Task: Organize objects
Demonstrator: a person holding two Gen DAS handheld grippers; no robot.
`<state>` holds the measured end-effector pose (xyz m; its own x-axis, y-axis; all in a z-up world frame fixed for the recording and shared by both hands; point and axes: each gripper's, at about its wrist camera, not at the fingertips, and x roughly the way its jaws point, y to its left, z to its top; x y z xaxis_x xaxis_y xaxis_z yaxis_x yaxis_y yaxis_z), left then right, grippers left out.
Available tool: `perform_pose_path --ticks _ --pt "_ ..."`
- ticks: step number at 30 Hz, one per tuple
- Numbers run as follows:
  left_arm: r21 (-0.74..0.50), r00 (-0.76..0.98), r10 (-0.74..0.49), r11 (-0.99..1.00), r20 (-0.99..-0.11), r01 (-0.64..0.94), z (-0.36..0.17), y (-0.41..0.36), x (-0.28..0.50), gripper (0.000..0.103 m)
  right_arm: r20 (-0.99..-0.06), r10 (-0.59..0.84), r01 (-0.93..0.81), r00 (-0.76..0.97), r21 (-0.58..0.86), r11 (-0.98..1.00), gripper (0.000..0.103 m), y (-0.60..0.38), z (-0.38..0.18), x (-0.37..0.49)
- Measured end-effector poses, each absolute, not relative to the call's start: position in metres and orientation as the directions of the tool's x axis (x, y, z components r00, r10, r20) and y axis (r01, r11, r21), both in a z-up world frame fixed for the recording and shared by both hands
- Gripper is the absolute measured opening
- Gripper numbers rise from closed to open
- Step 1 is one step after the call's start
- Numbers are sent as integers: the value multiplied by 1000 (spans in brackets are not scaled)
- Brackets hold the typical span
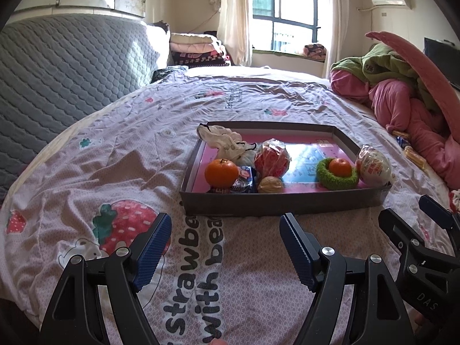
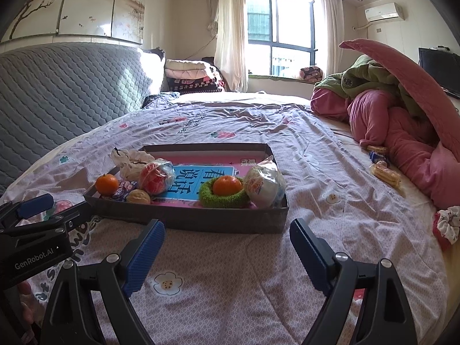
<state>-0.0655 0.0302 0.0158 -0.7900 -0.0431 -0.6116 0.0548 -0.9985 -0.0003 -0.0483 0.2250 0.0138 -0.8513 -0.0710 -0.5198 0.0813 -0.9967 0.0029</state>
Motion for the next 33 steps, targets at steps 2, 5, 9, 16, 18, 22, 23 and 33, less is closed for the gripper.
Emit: perform_pose_path --ticks 2,5,9,16,18,22,23,33 --pt "5 -786 -46 -998 -616 55 13 30 -64 79 -527 -72 82 -847 4 -997 89 224 12 -48" --pt "4 -783 -44 -999 -621 53 10 28 -61 79 -533 -75 87 -843 3 -996 89 223 9 -46" --pt "5 -775 -45 -998 -630 55 7 25 -59 79 -539 -75 91 -839 -4 -996 89 221 5 -43" --pt "8 -760 -43 -999 -648 50 -1 26 -54 79 -554 -74 95 -829 -8 -995 89 219 -1 -41" --pt "10 -761 -43 -999 -648 48 -2 26 -53 79 -557 -69 92 -827 -13 -996 89 219 -3 -40" --pt "13 -760 -45 -999 -648 48 -4 27 -49 79 -566 -69 93 -822 -15 -996 89 219 -6 -39" --pt "15 -759 -45 -999 -649 47 -5 27 -48 79 -567 -68 93 -821 -15 -996 89 219 -6 -39" --pt "23 -746 -41 -999 -665 35 -15 32 -42 78 -577 -69 98 -814 -19 -995 89 220 -12 -32"
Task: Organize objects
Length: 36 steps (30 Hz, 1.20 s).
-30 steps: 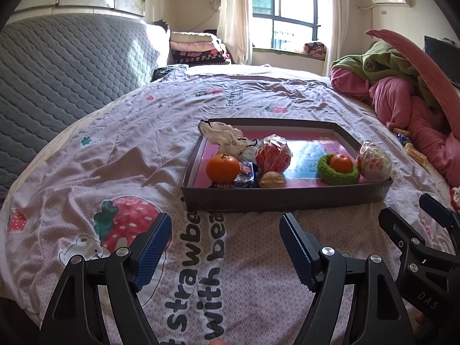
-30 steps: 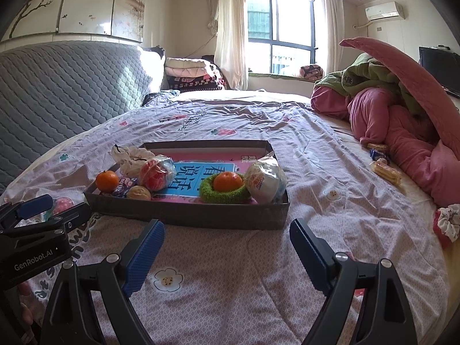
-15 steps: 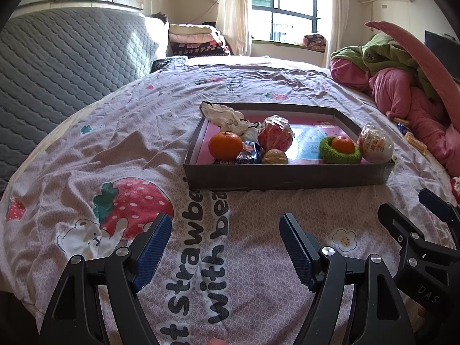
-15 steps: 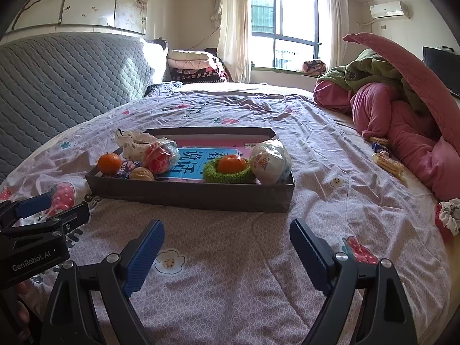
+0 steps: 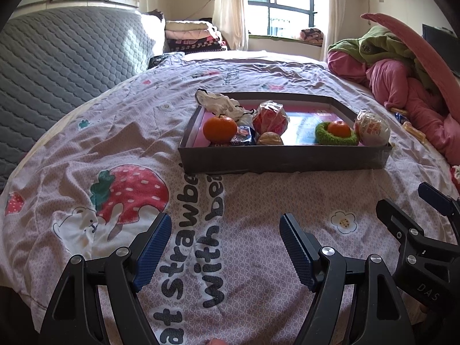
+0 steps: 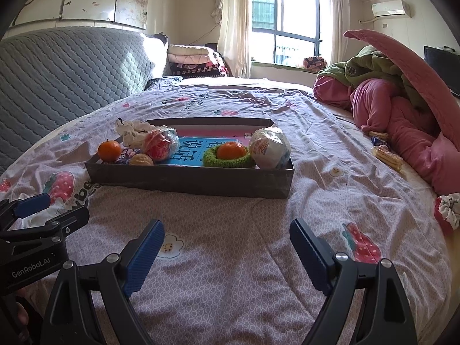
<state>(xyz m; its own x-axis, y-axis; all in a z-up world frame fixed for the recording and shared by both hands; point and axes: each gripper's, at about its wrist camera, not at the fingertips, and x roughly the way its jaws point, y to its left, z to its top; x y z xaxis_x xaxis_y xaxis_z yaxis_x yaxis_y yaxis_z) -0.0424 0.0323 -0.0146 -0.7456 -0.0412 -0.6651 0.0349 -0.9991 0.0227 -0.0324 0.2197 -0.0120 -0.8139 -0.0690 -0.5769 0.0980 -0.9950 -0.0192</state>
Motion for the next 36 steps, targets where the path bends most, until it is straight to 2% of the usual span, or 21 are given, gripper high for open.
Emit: perform_pose_path --ticks 36 --pt "39 -727 -43 -999 -685 22 -27 40 -35 79 -600 -86 119 -795 -16 -993 89 221 -21 -19"
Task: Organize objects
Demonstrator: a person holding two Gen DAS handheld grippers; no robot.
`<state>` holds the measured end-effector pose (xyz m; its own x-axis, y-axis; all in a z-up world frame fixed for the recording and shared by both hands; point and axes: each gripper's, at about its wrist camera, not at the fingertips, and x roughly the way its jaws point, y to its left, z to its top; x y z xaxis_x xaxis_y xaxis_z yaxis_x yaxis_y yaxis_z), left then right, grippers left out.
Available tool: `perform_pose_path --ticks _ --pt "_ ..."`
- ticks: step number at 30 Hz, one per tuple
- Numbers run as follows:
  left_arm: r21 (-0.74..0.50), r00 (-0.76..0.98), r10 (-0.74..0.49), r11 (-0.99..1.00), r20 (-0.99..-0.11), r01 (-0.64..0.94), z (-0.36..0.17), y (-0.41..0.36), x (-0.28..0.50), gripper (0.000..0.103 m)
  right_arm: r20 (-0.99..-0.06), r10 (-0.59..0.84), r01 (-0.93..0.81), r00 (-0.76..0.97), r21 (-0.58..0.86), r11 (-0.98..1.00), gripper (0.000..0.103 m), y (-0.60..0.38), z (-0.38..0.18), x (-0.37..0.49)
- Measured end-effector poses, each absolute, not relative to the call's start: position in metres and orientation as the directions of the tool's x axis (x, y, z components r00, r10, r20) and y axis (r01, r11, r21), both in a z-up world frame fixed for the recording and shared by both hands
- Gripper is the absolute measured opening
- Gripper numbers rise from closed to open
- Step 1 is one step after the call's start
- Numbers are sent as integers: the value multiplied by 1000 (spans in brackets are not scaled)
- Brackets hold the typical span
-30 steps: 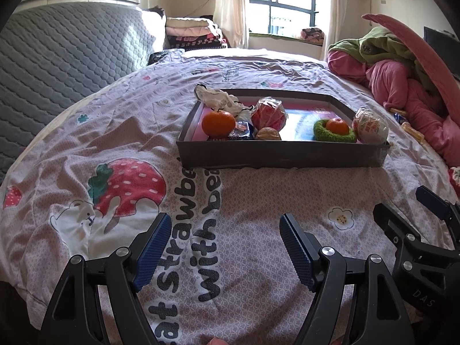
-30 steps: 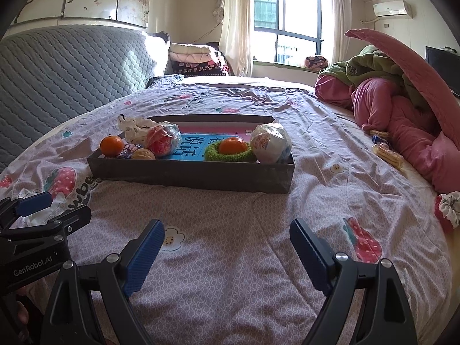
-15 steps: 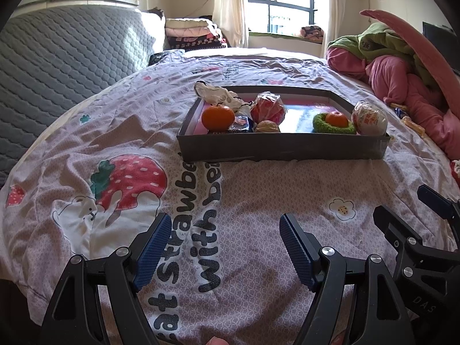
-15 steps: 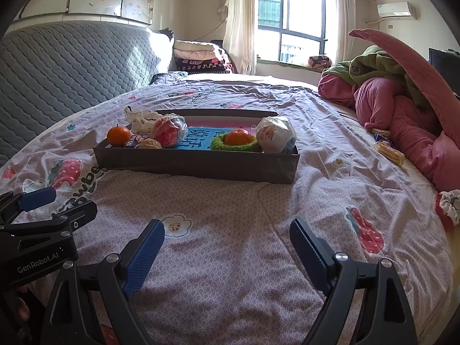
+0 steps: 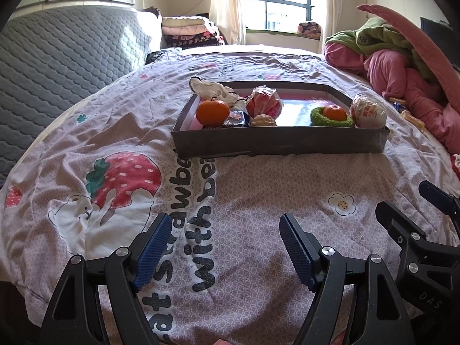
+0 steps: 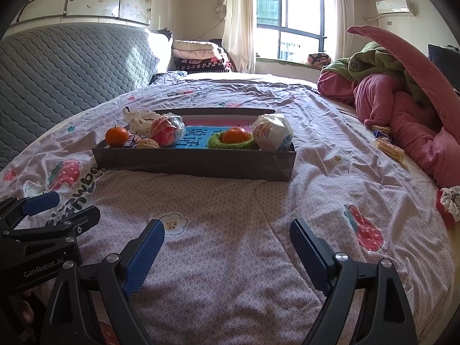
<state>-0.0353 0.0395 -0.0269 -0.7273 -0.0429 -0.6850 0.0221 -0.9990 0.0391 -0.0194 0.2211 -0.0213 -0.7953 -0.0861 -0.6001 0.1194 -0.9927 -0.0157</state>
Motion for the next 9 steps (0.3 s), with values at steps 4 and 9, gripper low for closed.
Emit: perform_pose_path --ticks 4,9 --pt "37 -725 -38 -999 -687 18 -28 39 -36 79 -598 -84 121 -797 -21 -992 89 220 -22 -19" --pt "34 -737 -29 -999 -676 8 -27 39 -34 78 -591 -84 112 -802 -11 -994 89 222 -20 -19"
